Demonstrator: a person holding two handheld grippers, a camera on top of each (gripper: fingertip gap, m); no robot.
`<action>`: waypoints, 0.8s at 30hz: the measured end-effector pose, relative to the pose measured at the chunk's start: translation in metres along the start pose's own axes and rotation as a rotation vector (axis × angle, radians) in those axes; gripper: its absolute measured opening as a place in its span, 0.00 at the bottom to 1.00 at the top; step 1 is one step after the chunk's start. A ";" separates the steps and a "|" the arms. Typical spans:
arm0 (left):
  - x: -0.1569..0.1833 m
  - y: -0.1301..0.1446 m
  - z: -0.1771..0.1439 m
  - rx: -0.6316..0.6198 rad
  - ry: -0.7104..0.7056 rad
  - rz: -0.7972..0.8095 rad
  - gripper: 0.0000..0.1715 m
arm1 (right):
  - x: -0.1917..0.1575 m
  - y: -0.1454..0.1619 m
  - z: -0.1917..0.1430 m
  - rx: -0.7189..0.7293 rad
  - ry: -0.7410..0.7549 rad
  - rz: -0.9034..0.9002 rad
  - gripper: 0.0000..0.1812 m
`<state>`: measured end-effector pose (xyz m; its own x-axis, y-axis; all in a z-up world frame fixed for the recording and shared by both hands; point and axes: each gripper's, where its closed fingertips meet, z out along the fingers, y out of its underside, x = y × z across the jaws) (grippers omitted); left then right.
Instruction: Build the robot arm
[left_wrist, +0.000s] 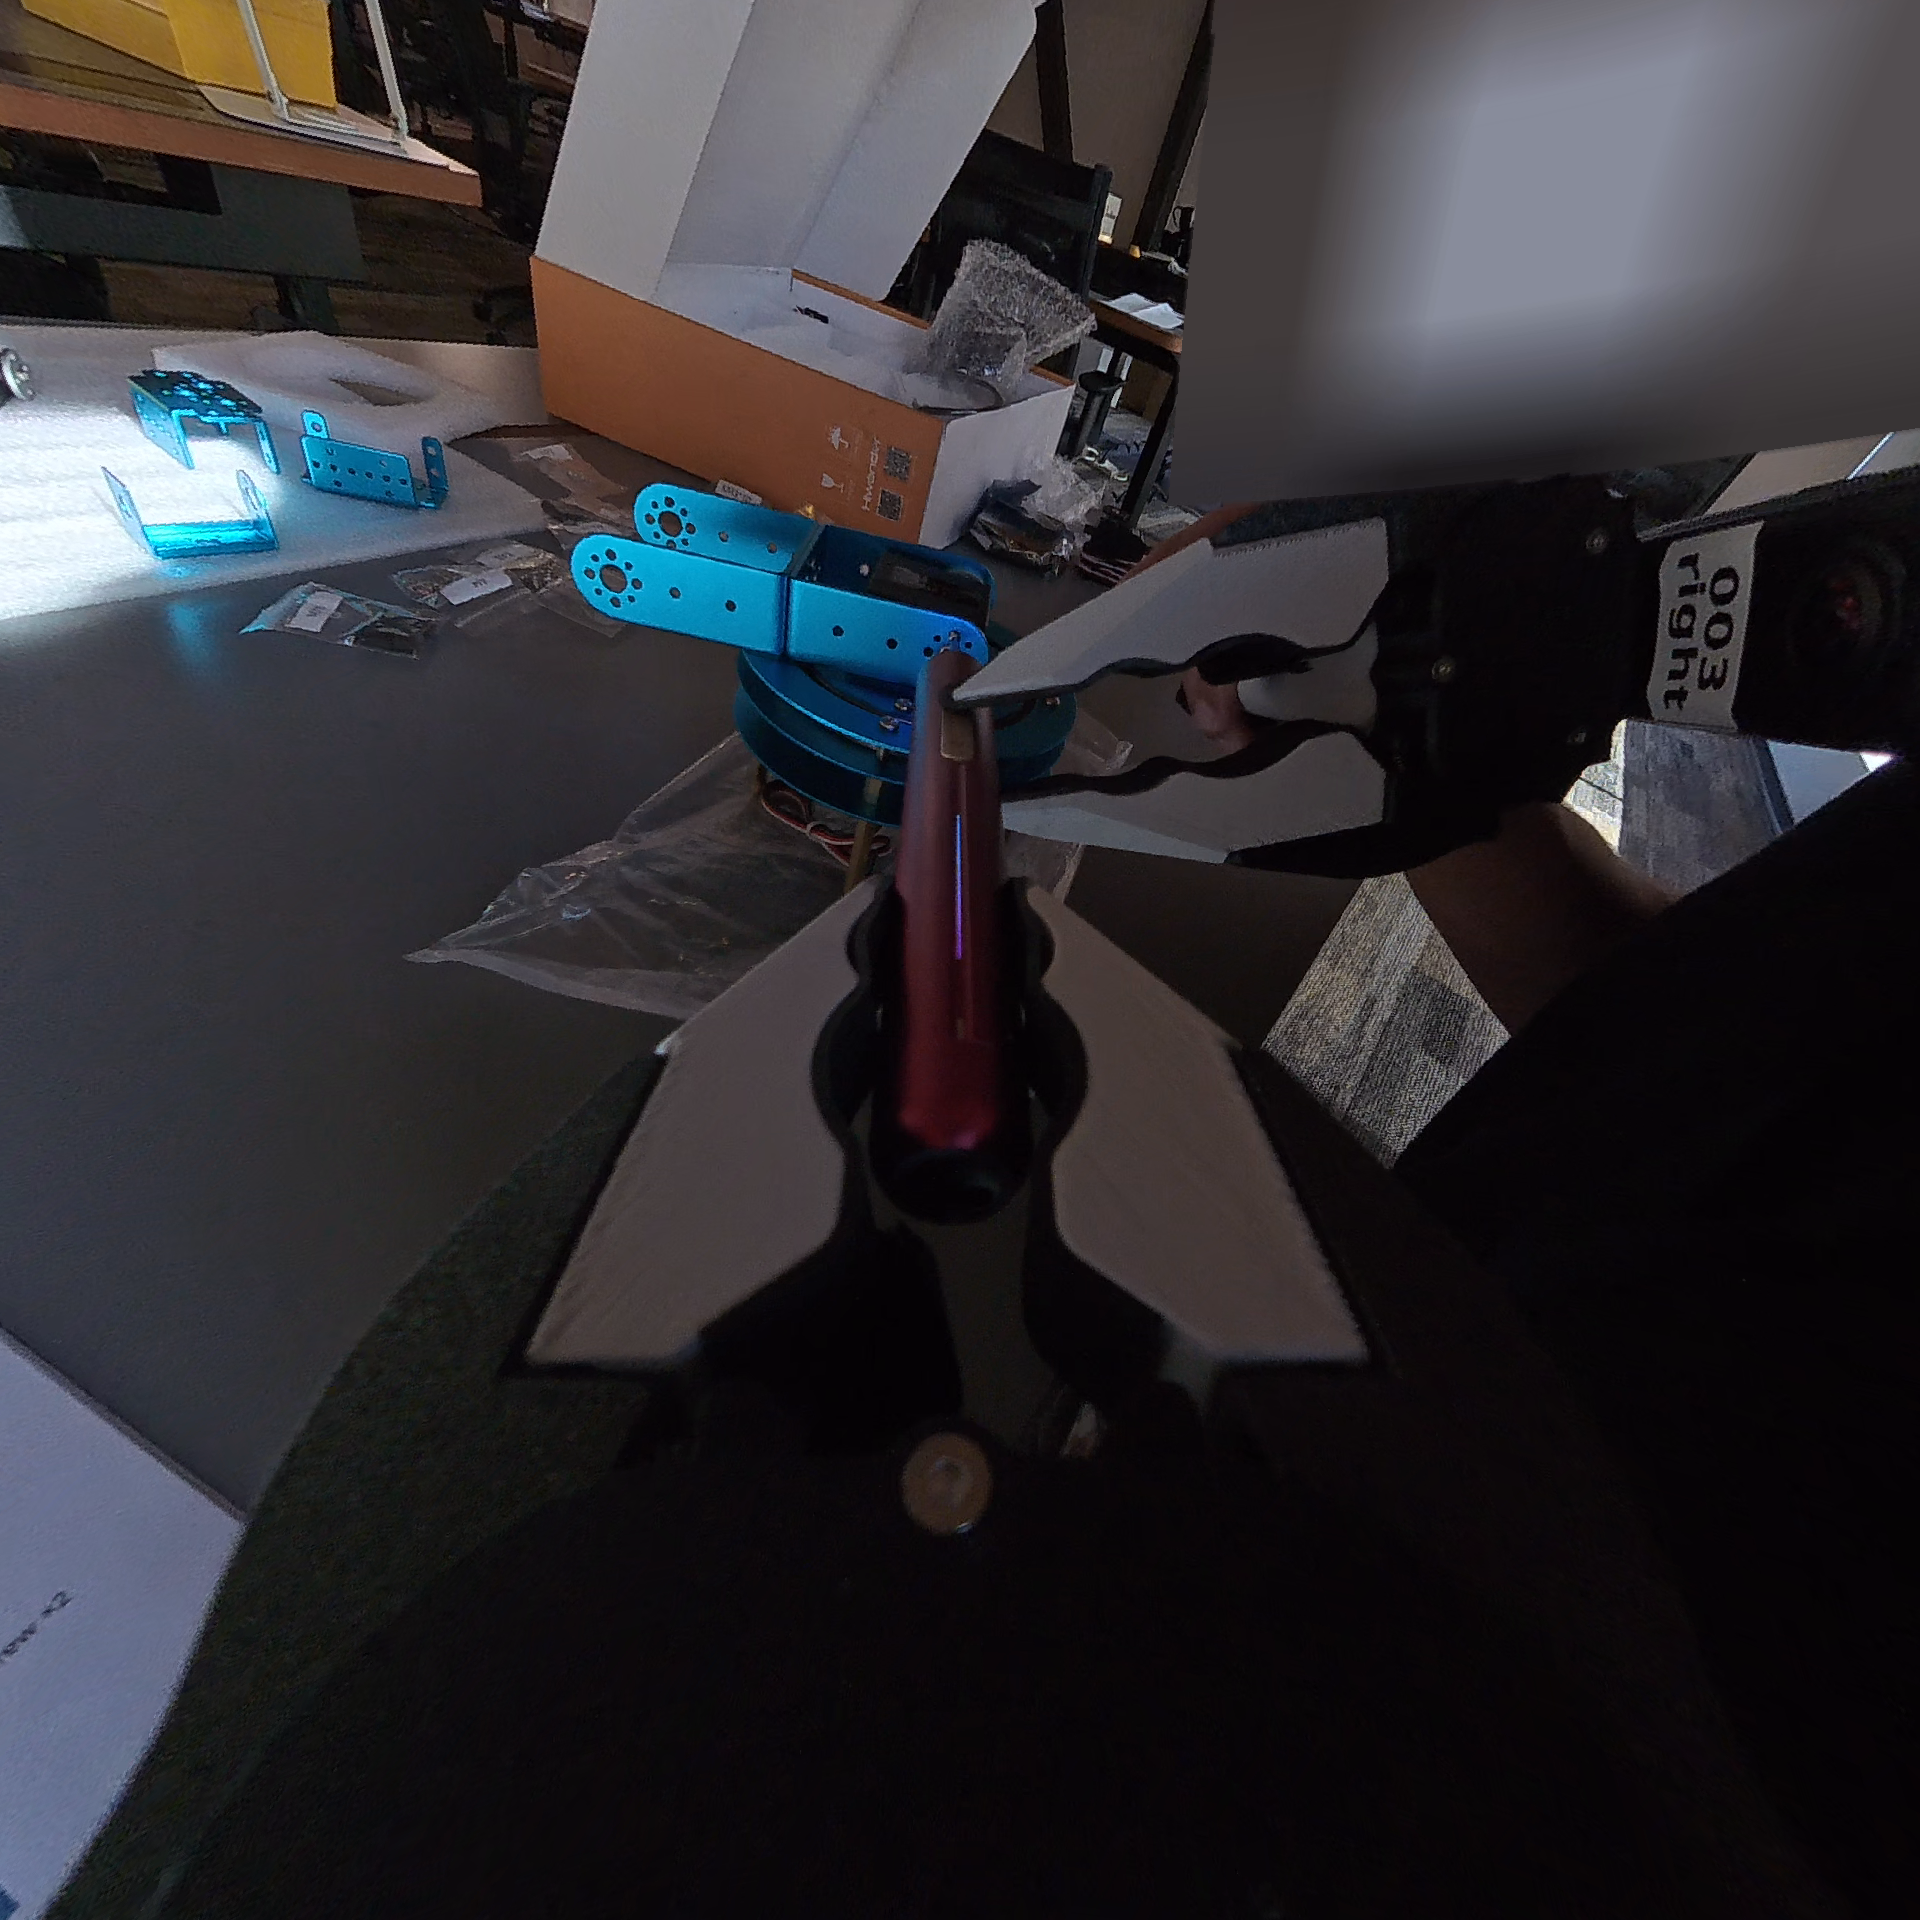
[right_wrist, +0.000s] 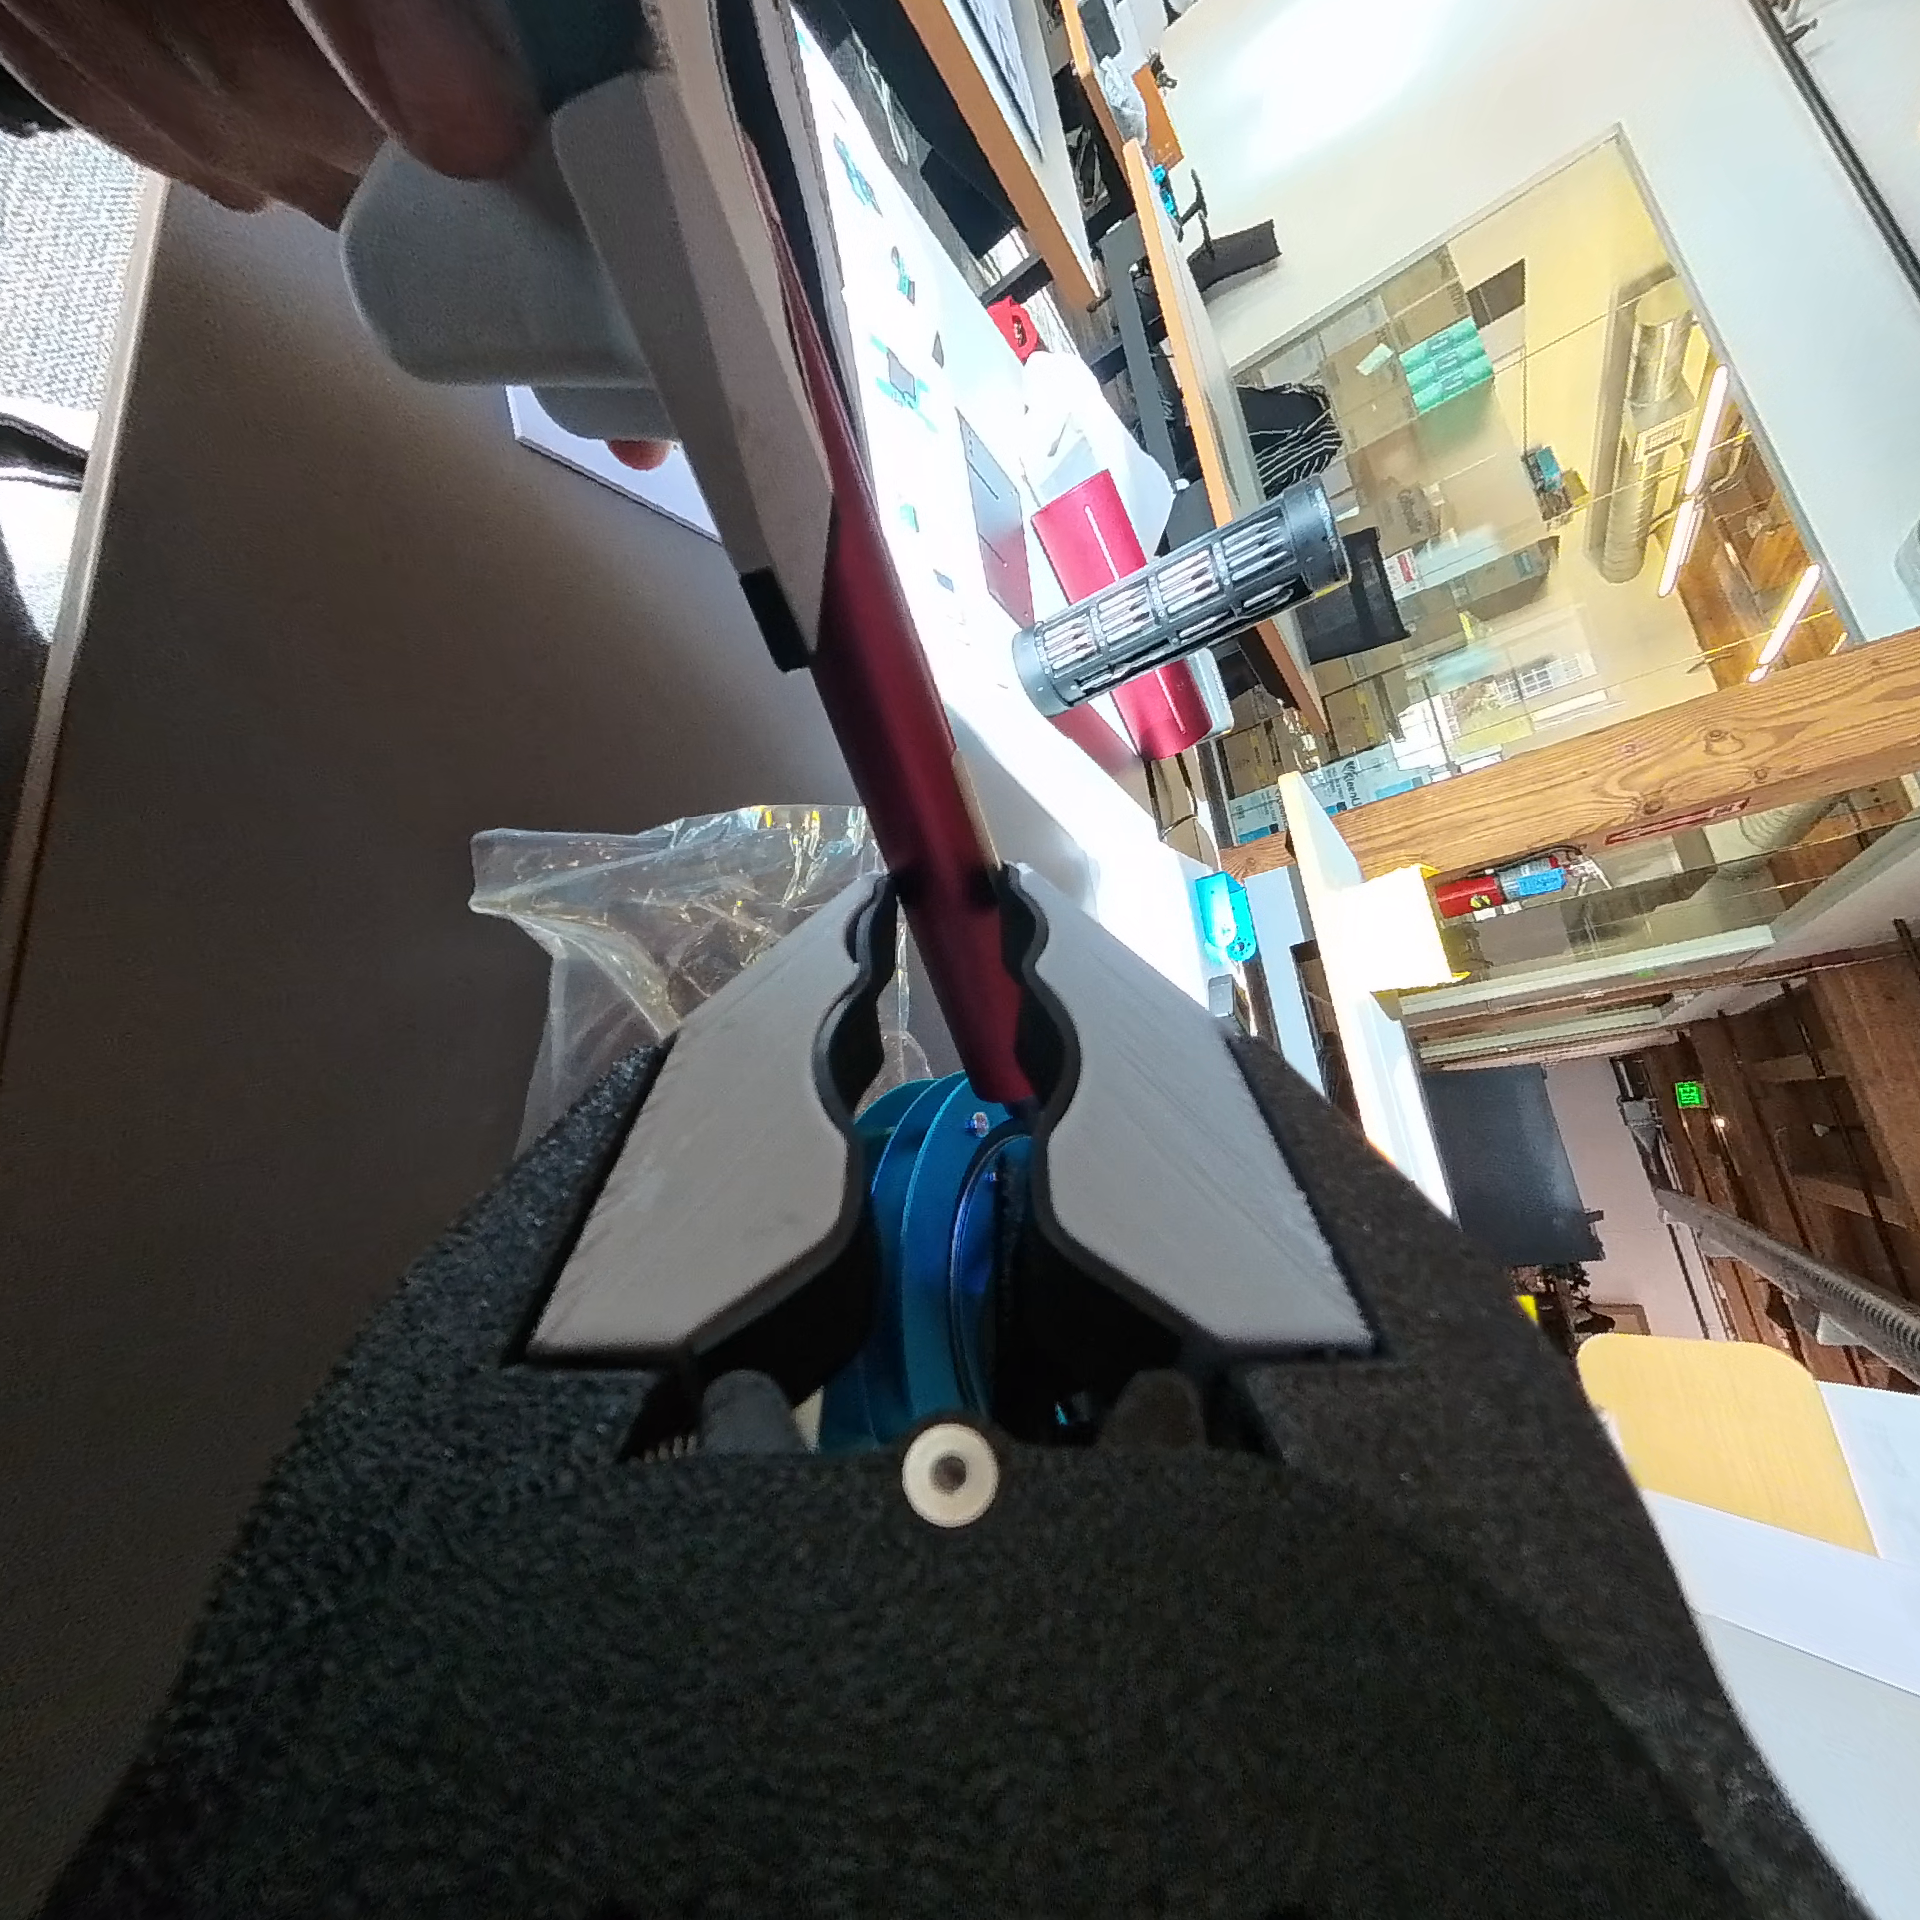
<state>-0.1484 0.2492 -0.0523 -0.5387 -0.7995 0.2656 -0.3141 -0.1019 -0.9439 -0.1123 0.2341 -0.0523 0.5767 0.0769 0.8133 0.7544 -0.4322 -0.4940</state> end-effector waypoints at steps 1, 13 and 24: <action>0.000 0.000 0.000 0.000 0.001 0.000 0.10 | 0.000 0.000 0.000 0.001 0.000 -0.003 0.10; -0.001 -0.002 0.002 0.024 -0.003 -0.023 0.11 | 0.002 0.002 0.001 0.005 0.037 0.061 0.12; 0.001 -0.001 0.006 0.029 -0.026 -0.007 0.11 | 0.053 0.069 -0.040 0.112 0.128 1.020 0.48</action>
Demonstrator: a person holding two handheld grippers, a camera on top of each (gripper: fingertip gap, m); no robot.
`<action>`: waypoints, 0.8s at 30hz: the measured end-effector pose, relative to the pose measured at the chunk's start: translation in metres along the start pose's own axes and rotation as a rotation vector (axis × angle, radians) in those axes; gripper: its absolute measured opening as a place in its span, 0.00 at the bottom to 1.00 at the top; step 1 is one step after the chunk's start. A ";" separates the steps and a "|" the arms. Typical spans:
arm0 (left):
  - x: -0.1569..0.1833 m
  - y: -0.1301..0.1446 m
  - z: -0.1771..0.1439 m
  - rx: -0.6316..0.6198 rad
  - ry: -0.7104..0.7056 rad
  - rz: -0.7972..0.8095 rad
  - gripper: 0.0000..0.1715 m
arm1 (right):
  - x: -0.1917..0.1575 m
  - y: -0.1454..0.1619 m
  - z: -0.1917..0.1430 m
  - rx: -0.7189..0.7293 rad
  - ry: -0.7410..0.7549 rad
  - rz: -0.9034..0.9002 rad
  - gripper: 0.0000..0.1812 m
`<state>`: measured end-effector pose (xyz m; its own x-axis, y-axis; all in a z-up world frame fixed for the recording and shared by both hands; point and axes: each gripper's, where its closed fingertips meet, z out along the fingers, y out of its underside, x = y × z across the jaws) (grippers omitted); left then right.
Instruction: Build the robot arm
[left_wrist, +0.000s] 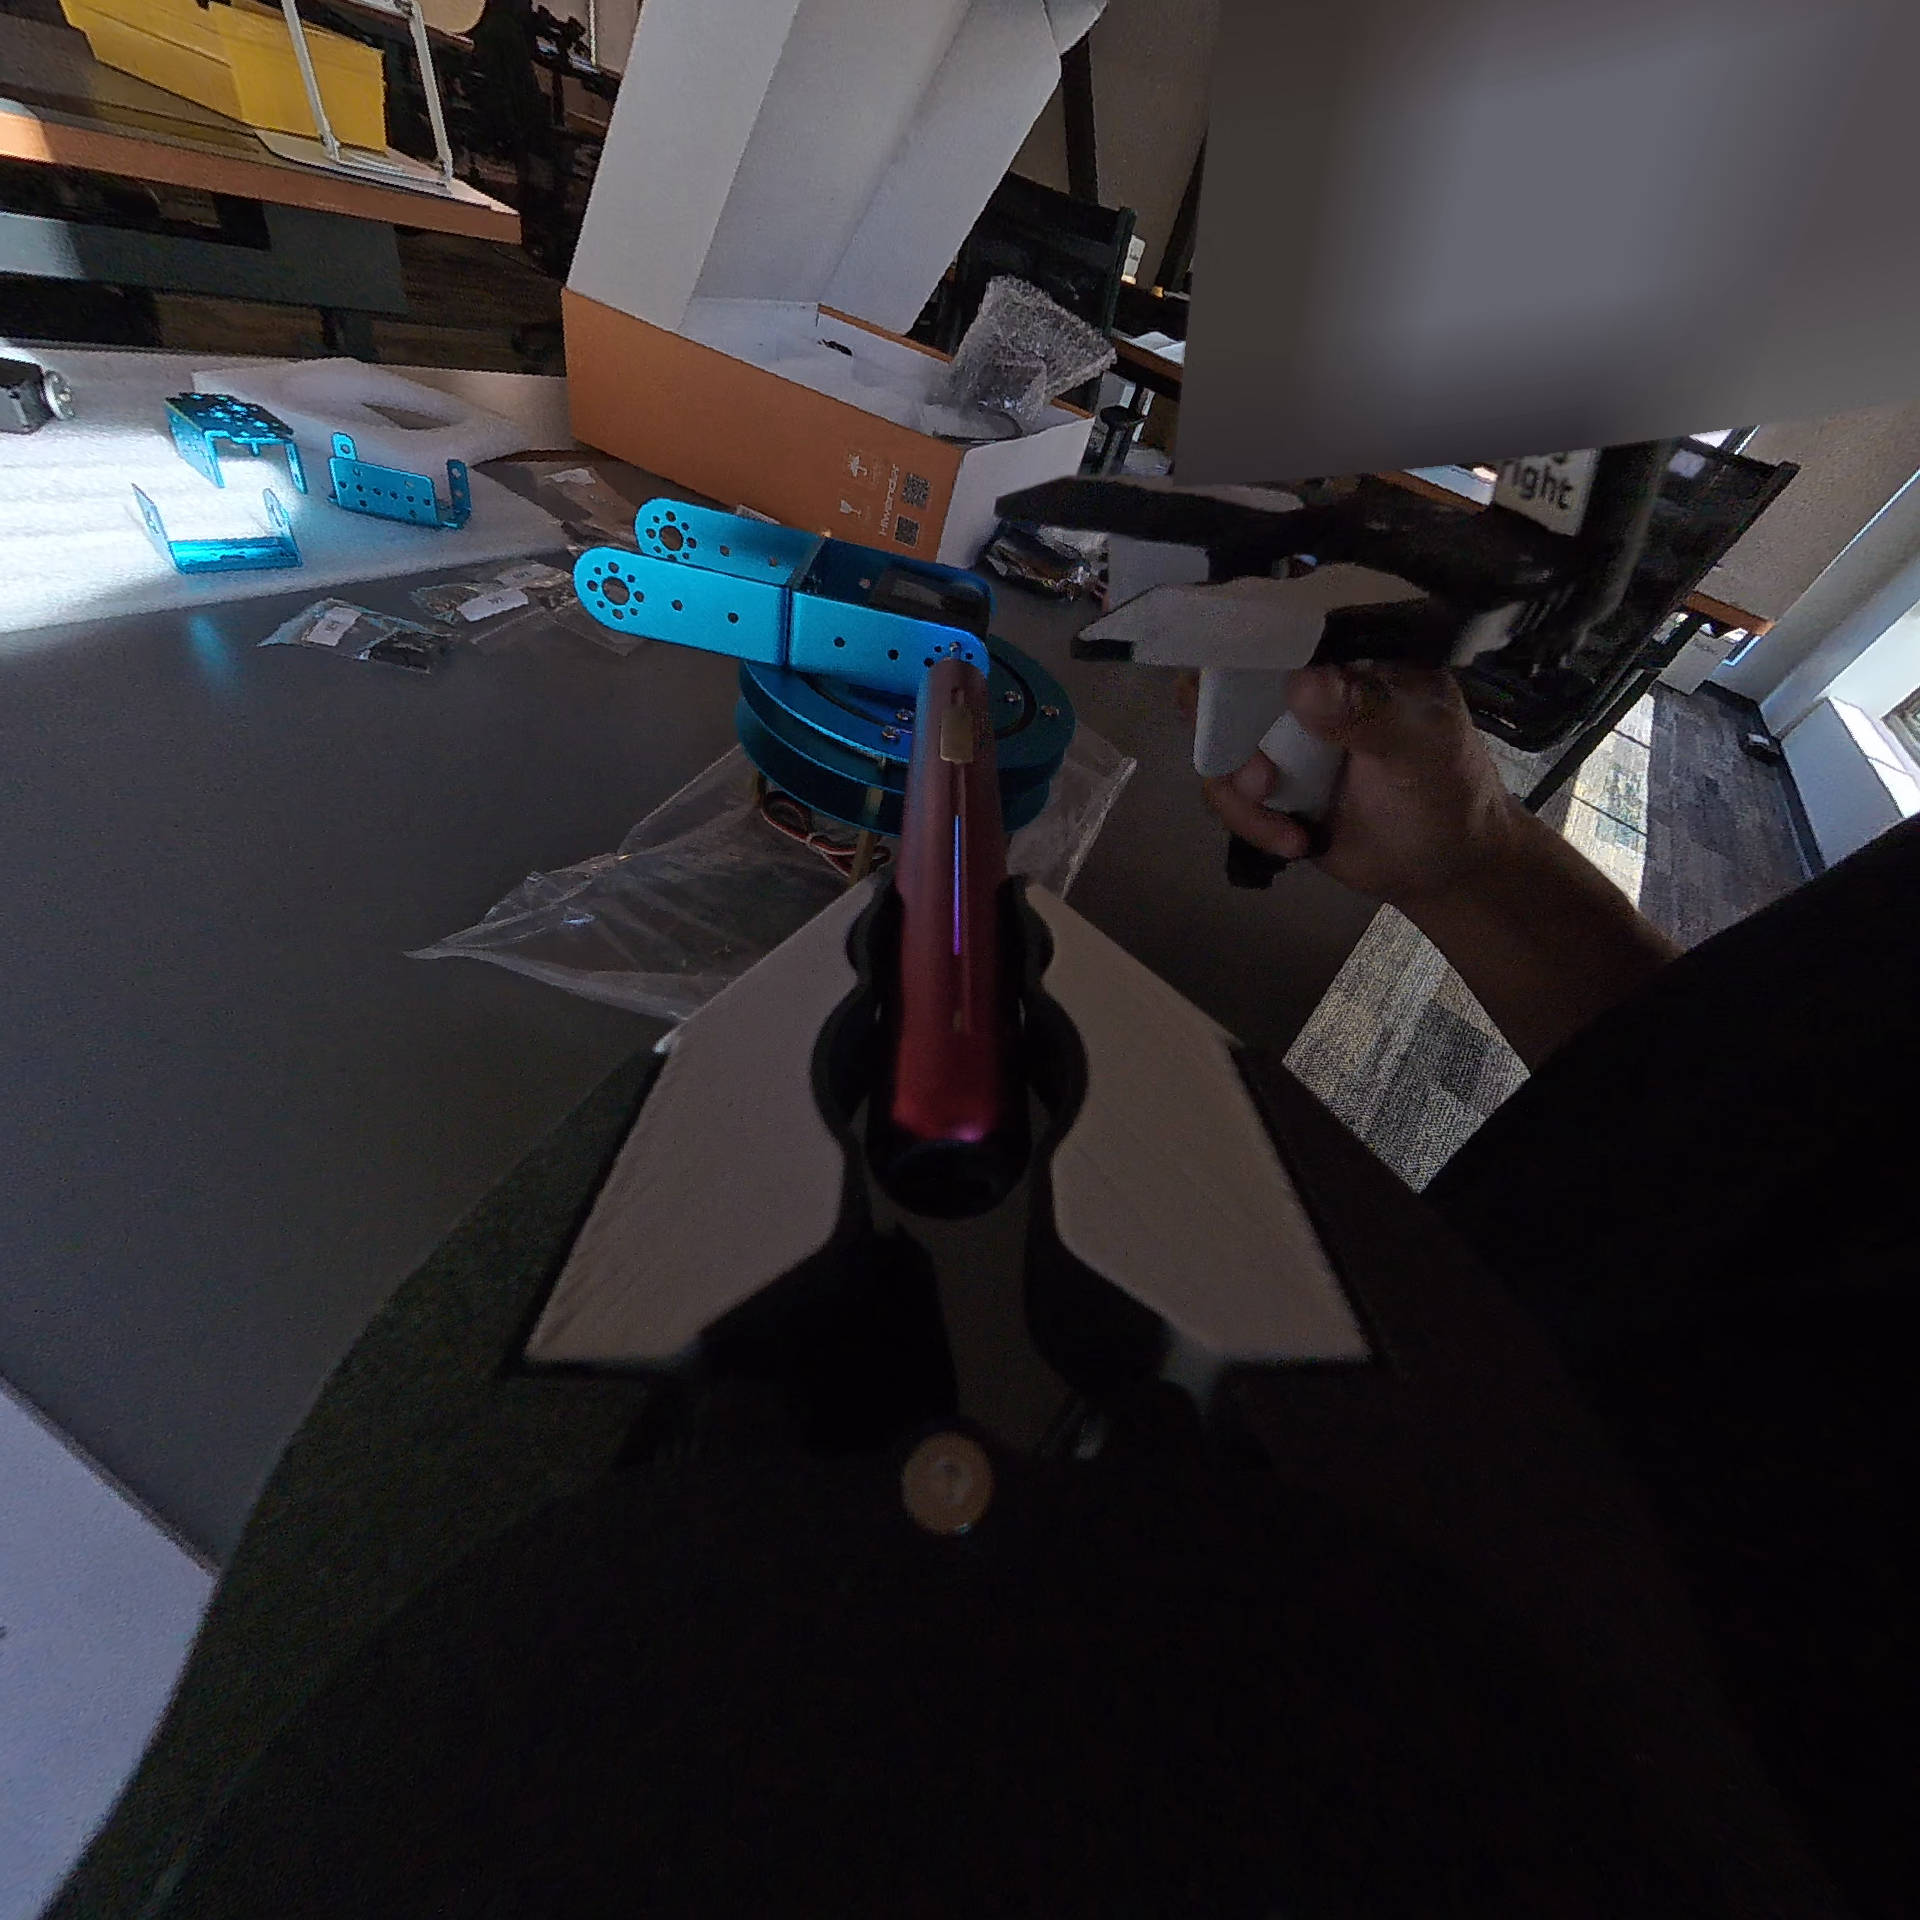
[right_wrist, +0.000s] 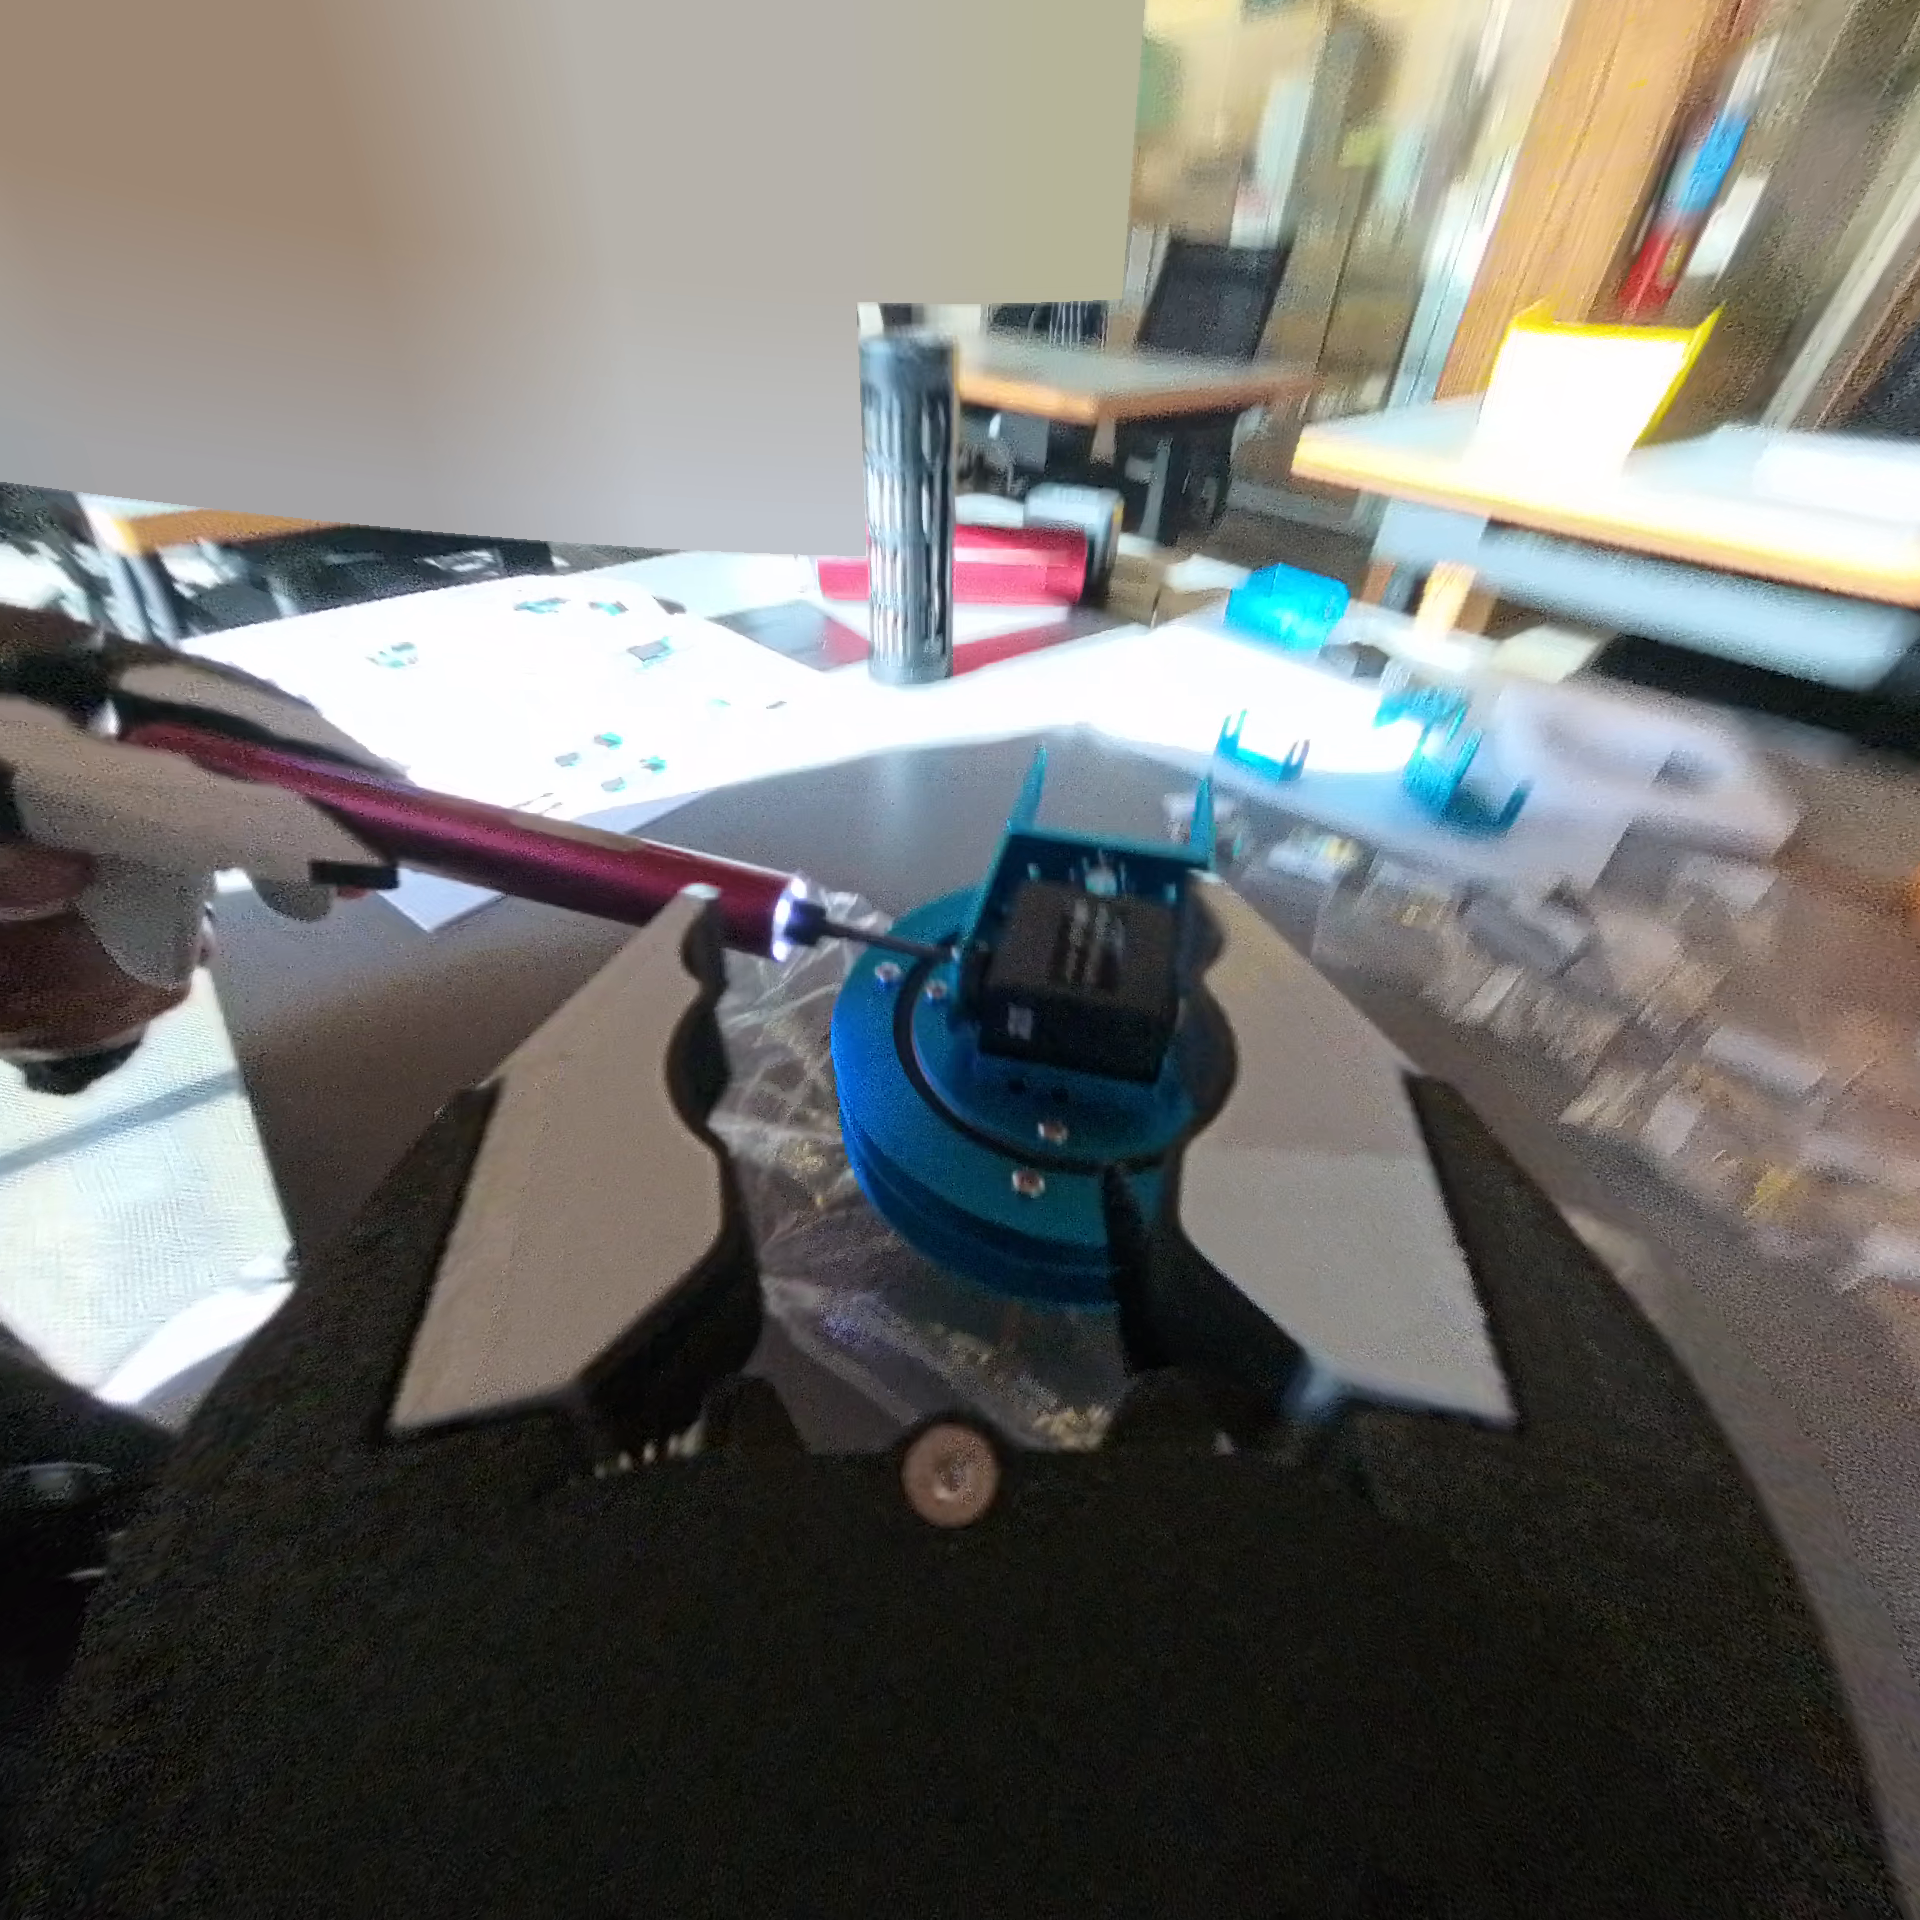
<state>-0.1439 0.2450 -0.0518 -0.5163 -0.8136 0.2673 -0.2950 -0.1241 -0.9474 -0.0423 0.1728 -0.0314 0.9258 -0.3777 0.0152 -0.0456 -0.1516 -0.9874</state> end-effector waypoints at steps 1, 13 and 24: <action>0.001 0.001 0.000 0.000 -0.002 0.002 0.11 | 0.008 0.009 0.003 -0.037 0.000 0.083 0.52; 0.005 0.012 0.003 -0.035 -0.017 -0.021 0.11 | 0.023 0.020 -0.015 -0.088 0.158 0.243 0.34; 0.007 0.017 0.005 -0.021 -0.038 -0.017 0.11 | -0.087 0.033 0.010 -0.039 -0.287 0.747 0.30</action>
